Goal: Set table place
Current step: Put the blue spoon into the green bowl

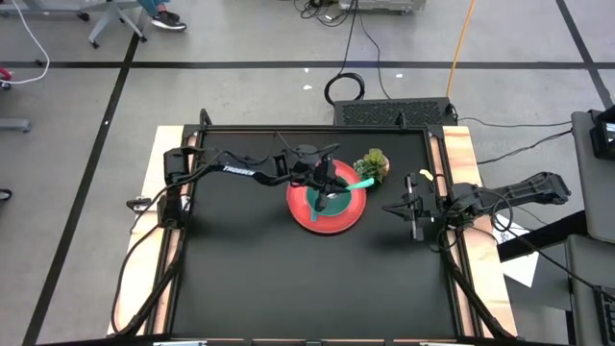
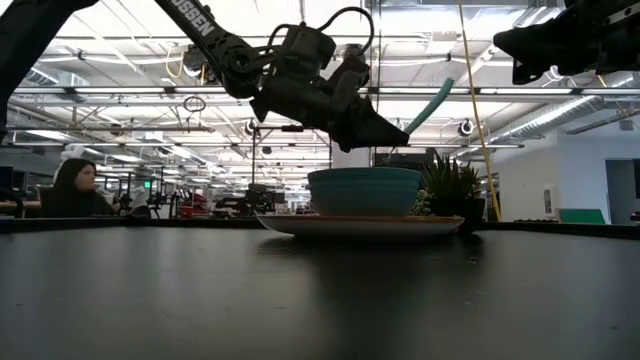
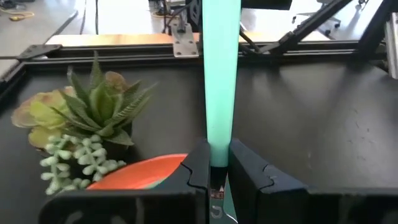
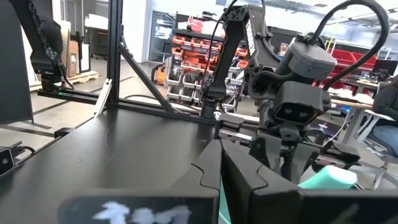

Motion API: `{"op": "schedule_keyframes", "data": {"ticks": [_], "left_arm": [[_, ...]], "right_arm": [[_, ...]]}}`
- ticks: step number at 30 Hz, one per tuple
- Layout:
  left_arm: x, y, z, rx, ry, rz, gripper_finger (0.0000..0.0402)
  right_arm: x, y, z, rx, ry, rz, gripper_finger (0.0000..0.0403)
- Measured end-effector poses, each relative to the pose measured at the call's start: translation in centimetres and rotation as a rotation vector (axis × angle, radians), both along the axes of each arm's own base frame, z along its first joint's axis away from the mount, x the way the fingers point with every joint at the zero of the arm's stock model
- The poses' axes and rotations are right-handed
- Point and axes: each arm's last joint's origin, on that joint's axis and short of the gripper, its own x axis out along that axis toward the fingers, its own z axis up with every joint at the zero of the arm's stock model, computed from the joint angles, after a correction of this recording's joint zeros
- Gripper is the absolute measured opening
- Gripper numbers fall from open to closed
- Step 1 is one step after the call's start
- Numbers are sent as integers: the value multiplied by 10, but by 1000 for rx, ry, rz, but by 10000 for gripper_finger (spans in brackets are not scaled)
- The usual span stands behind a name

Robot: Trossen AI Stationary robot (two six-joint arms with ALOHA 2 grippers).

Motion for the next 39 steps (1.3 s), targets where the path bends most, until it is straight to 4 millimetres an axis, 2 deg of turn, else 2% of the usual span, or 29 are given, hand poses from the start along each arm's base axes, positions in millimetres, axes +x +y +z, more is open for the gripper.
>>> {"op": "schedule_keyframes", "data": {"ticks": [24,39], "left_arm": [[-2,-9,-9,-31,63,47,31],[-9,-10,-22,12,203,34,31]], "right_arm": [[0,0,0,8,-2,0,0],[0,0,0,8,-2,0,0]]}}
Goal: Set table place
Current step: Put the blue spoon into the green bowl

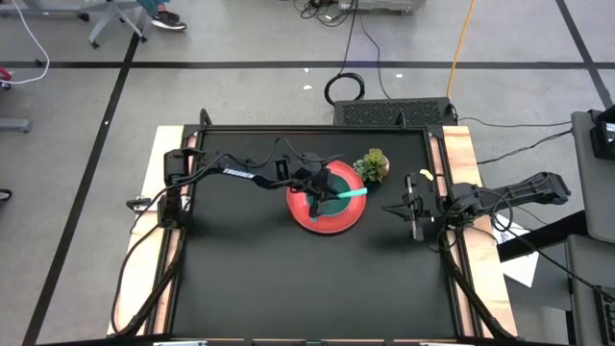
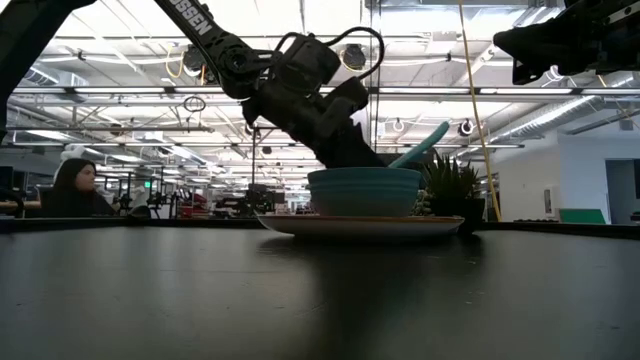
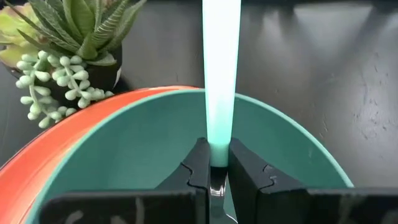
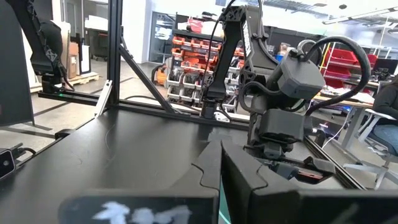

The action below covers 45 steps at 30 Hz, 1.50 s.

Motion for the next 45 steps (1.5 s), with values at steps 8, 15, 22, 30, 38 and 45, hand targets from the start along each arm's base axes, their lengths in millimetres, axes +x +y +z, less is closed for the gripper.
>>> {"op": "schedule_keyframes", "data": {"ticks": [8,15,22,30,38,45], "left_arm": [[-3,0,-4,10,47,-9,31],[-4,0,-6,19,65,-11,31],[-6,-1,-8,42,90,-33,31],[-6,-1,-8,45,92,-35,41],[-6,-1,-8,44,92,-35,52],[-6,-1,-8,44,90,-42,77]], "right_arm": [[0,0,0,0,0,0,0],[0,0,0,0,0,0,0],[0,0,0,0,0,0,0],[0,0,0,0,0,0,0],[0,0,0,0,0,0,0],[0,0,0,0,0,0,0]]}}
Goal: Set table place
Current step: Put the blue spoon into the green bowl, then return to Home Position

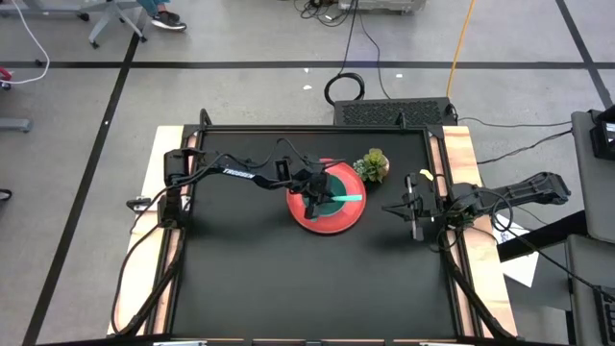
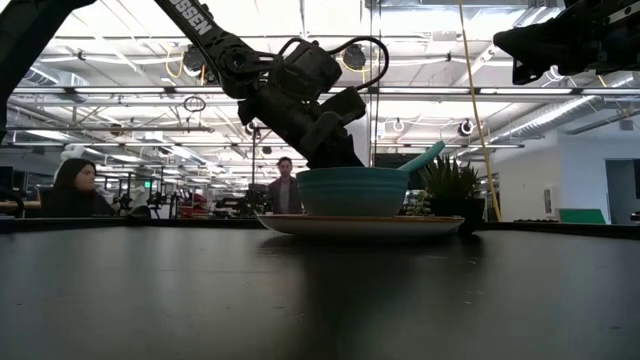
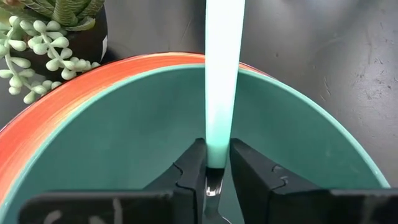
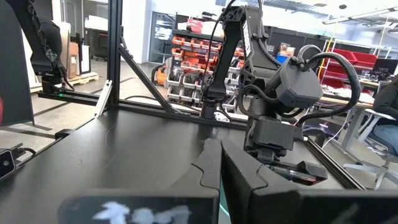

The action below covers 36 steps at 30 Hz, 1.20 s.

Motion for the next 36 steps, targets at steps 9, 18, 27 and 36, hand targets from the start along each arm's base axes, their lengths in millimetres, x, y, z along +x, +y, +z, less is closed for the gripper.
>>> {"op": "schedule_keyframes", "data": {"ticks": [9,18,27,36], "left_arm": [[0,0,0,0,-3,-1,82],[1,0,1,1,-10,-1,83],[1,0,1,1,-11,-2,84],[1,0,1,-11,-10,9,154]], "right_arm": [[0,0,0,0,0,0,0],[0,0,0,0,0,0,0],[0,0,0,0,0,0,0],[0,0,0,0,0,0,0]]}}
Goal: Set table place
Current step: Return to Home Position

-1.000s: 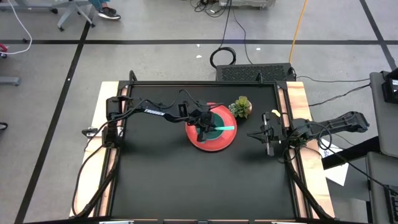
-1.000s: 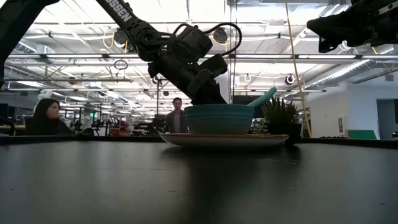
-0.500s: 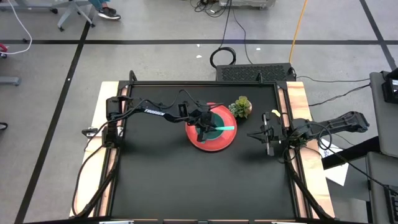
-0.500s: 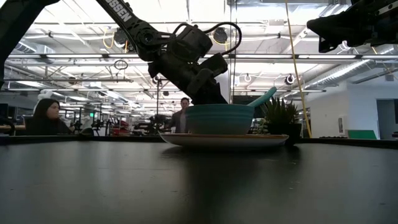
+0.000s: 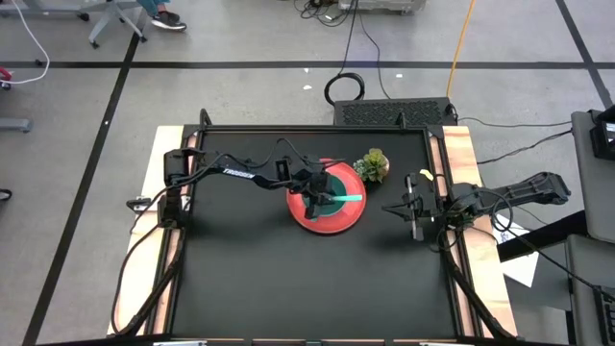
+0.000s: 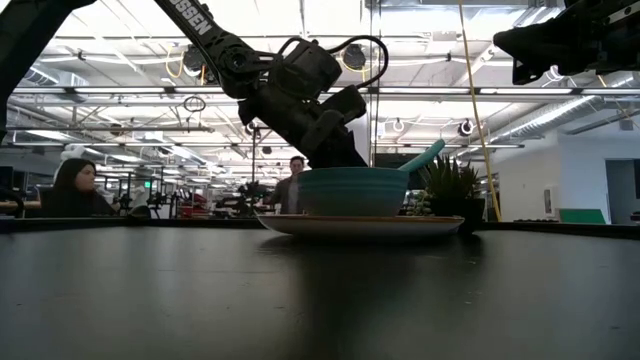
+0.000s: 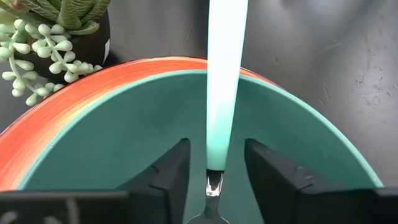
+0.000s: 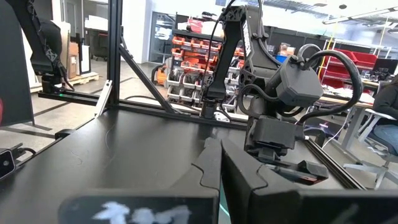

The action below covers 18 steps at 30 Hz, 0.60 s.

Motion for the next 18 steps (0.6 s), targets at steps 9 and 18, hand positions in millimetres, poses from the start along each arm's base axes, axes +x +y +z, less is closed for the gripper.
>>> {"op": "schedule_keyframes", "data": {"ticks": [9,18], "left_arm": [[0,0,0,5,0,-2,228],[4,1,7,8,-18,-1,239]], "right_arm": [[0,0,0,0,0,0,0],[0,0,0,1,1,0,0]]}}
